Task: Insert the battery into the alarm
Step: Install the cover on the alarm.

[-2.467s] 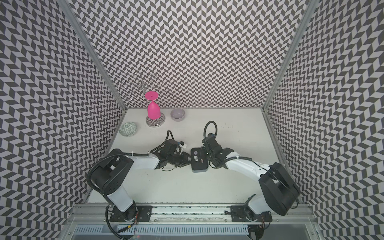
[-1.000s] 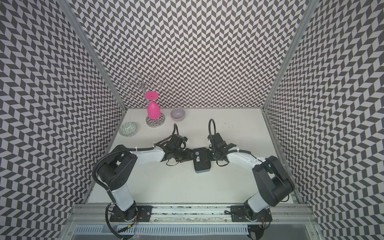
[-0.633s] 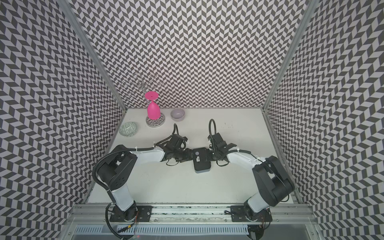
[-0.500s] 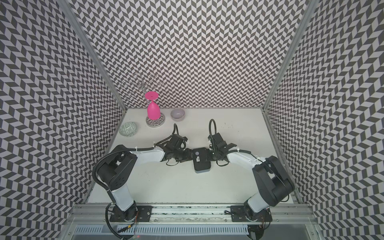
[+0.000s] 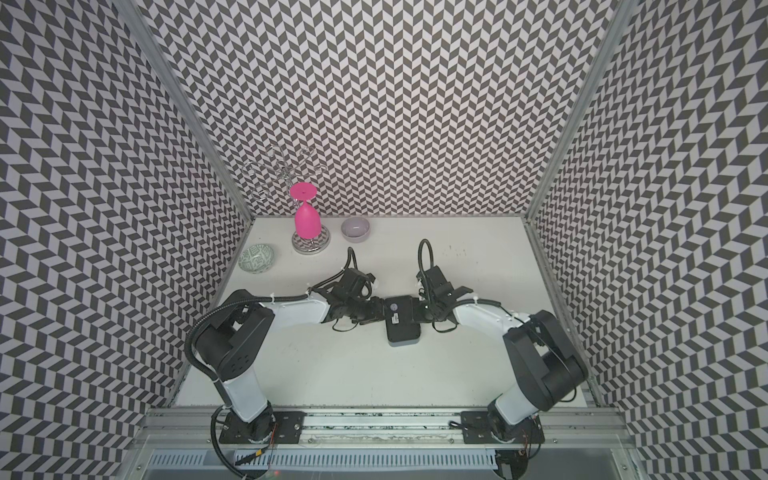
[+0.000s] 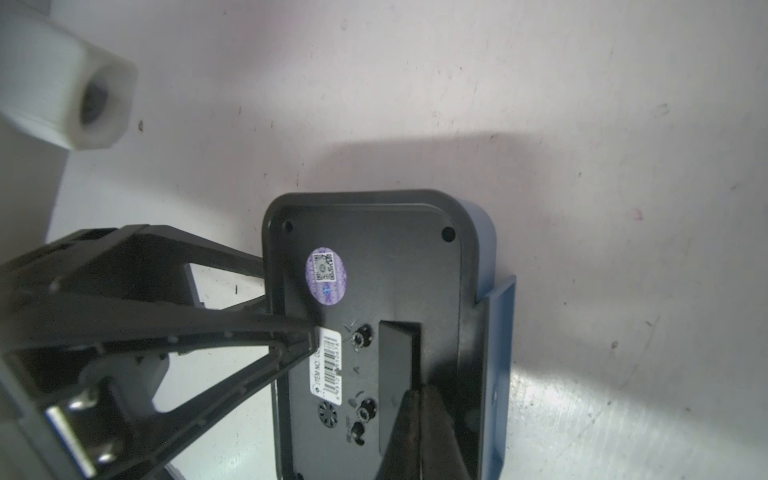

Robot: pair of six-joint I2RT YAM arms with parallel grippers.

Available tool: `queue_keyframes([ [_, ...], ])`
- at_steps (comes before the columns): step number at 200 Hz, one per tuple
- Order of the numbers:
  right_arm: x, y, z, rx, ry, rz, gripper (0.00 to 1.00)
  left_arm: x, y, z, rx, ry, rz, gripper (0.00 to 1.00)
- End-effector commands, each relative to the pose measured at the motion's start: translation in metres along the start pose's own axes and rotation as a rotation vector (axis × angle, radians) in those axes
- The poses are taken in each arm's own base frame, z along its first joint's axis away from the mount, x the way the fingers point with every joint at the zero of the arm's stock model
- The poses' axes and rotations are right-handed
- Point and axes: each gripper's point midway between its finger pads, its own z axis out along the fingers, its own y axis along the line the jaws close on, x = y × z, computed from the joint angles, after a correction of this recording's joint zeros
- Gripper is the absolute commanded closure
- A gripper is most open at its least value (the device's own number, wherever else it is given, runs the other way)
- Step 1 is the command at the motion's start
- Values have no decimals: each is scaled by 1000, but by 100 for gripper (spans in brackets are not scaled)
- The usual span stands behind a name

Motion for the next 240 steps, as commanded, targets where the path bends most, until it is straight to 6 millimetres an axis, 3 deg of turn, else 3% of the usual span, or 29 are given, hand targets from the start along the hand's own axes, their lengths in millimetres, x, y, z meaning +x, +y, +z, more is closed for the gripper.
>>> queue_keyframes([
  [1,-9,3,-5,4,-30,-5,86,2,7,4,-41,15,3,46],
  [98,-24,4,-25,38,-105,-14,65,3,9,4,-44,16,8,46],
  [140,-23,-12,-18,77,-104,-9,52,3,10,4,-45,17,9,46],
  [240,-2,-20,4,58,-25,-1,63,4,12,5,-44,22,7,46],
])
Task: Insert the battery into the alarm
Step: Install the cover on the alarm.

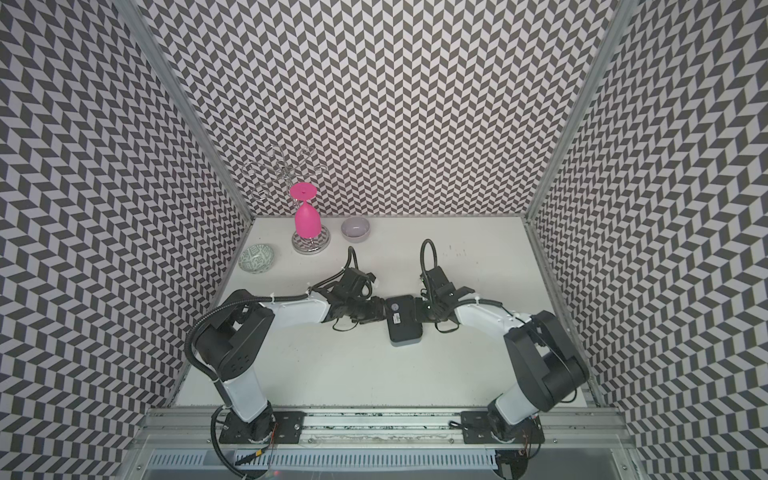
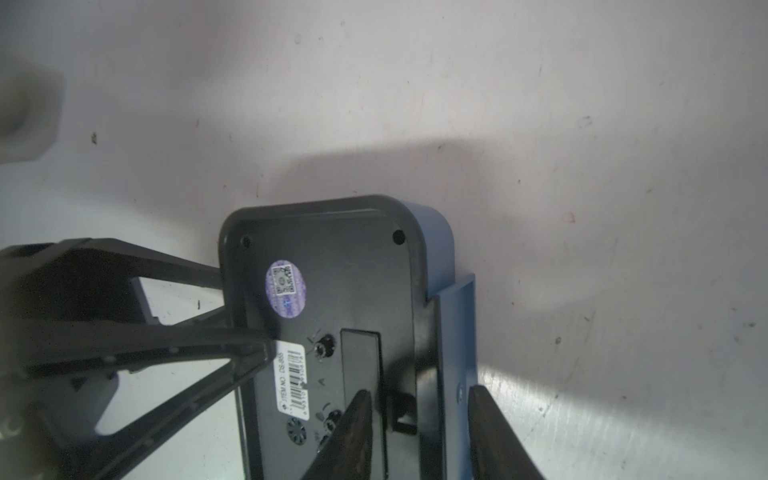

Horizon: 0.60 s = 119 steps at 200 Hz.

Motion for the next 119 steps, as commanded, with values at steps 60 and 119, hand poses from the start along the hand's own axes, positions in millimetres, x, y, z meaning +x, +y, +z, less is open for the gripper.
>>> queue_keyframes([
  [60,6,-4,11,-5,20,-9,68,6,12,5,-43,21,-8,46],
  [119,29,-14,17,5,69,1,73,6,13,5,-42,23,-7,46],
])
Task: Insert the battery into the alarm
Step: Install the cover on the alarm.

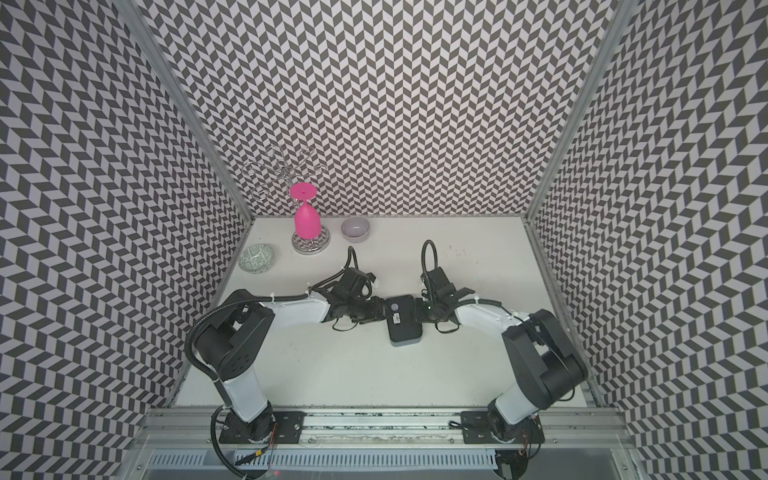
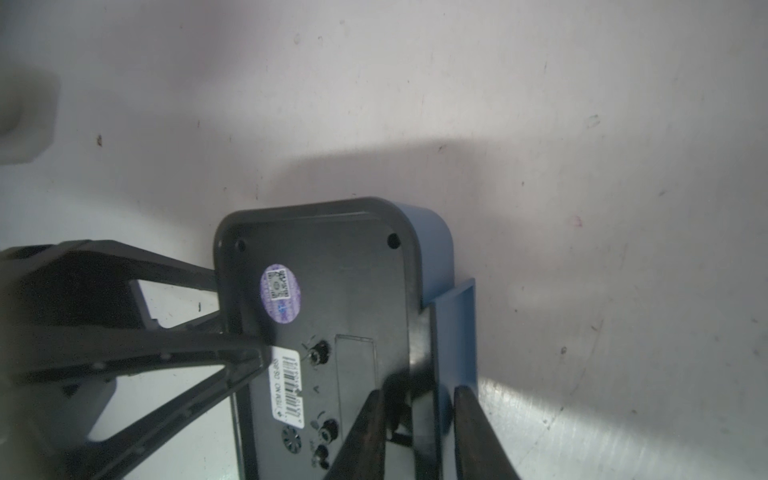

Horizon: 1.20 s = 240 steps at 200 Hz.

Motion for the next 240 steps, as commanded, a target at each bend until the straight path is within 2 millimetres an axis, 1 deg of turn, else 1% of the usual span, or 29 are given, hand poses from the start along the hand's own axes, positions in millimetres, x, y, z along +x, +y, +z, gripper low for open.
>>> queue_keyframes([
  [1,28,-15,11,30,76,2,73,6,13,5,-42,23,-11,46],
  [21,38,-21,16,38,98,10,74,5,13,5,-42,23,-10,46],
  [36,40,-22,16,41,103,12,74,5,13,5,-42,23,-11,46],
  [48,35,-18,12,34,88,9,74,5,13,4,-42,21,-10,46],
  [60,26,-12,6,23,60,3,74,4,13,4,-41,21,-10,46],
  [86,5,2,-11,-8,-12,-13,69,3,12,4,-42,19,-8,46],
  [109,-2,10,-17,-38,-37,-19,64,3,11,4,-40,16,-6,46],
  [160,7,16,-4,-97,4,-12,62,3,12,5,-40,20,-2,46],
  [183,11,12,3,-88,24,-8,62,4,12,5,-39,22,-2,46],
  [199,16,6,8,-68,44,-4,64,4,13,5,-40,23,-4,46],
  [219,23,-2,13,-35,68,4,69,3,13,5,-41,21,-5,46],
  [240,25,-4,13,-26,71,6,76,4,14,5,-40,23,-4,46],
])
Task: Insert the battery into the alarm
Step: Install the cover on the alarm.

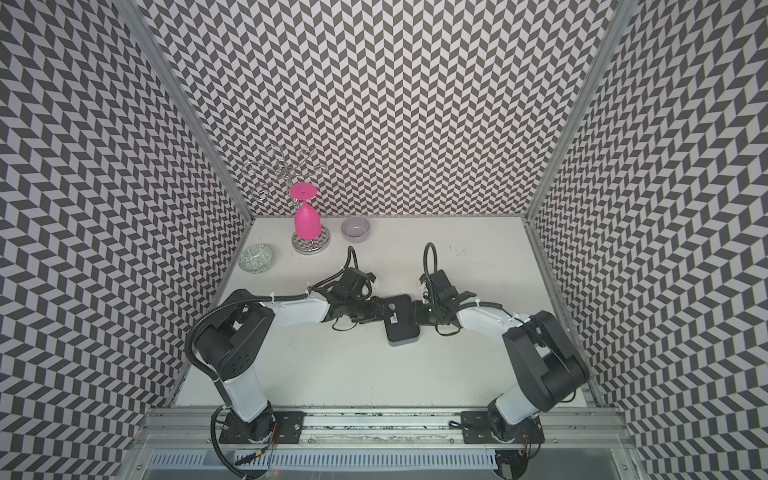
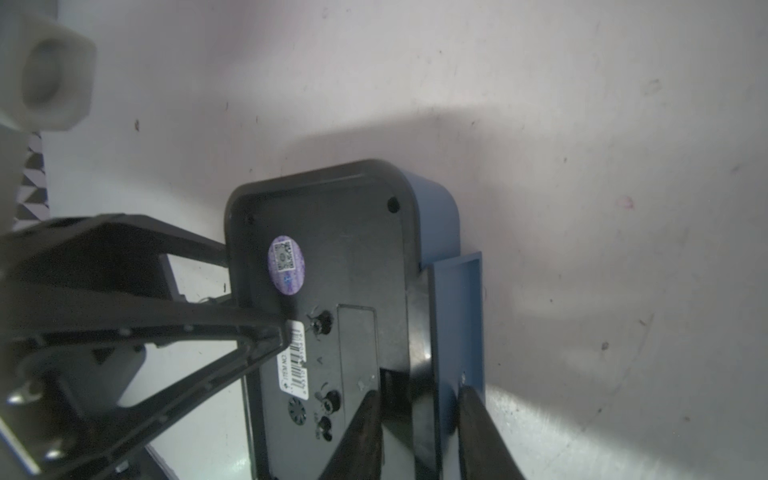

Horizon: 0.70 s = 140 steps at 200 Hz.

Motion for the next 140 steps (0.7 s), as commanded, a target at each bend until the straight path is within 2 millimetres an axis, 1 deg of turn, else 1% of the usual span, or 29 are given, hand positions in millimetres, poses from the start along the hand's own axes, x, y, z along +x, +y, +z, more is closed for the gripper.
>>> queue_keyframes([
  [1,19,-14,10,45,61,9,76,5,12,6,-41,24,-7,46],
  [17,14,-9,6,34,47,2,76,4,12,5,-39,22,-6,46],
  [35,4,-1,-3,17,17,-13,75,3,9,4,-24,17,1,46],
  [64,-13,13,-20,-9,-48,-34,67,0,3,-1,-3,-4,9,44],
  [86,-18,18,-28,-22,-77,-44,60,-3,1,-4,5,-20,6,42],
  [105,-20,21,-30,-30,-95,-62,55,-6,-1,-9,20,-48,5,34],
  [121,-22,21,-31,-14,-111,-72,53,-10,-5,-17,44,-80,9,25],
  [140,-29,14,-30,44,-139,-68,53,-15,-10,-27,66,-122,31,14],
])
